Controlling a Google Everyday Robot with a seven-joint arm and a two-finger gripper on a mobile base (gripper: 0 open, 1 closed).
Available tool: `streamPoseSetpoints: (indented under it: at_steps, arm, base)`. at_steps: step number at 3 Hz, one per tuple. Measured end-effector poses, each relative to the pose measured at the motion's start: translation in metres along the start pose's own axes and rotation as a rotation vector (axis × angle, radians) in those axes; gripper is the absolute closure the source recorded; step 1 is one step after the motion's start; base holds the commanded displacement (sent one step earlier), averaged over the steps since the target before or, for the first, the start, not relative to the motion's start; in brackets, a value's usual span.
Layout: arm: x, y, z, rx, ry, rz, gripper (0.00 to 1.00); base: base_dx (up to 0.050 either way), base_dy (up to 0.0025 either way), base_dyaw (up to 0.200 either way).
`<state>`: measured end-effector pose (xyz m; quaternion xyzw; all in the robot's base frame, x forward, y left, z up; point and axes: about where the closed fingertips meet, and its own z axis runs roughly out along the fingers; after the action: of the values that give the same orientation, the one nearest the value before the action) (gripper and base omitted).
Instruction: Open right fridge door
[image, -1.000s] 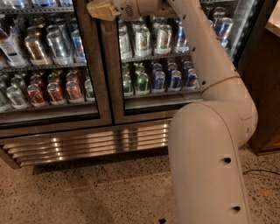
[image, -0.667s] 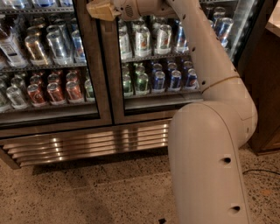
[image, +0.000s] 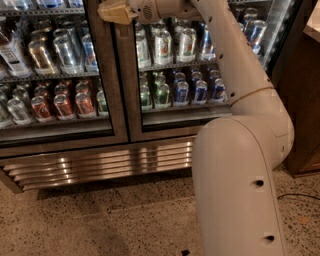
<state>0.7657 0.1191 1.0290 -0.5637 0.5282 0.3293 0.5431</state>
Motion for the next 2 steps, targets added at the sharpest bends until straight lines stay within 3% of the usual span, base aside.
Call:
streamPoseSetpoints:
  at_steps: [1,2]
  arm:
    - [0.0,0.0,0.0001,0.0,0.0,0.0,0.1]
    - [0.0,0.0,0.0001,0.0,0.0,0.0,0.0]
  base:
    - [0.0,0.0,0.0]
    - [0.0,0.0,0.0]
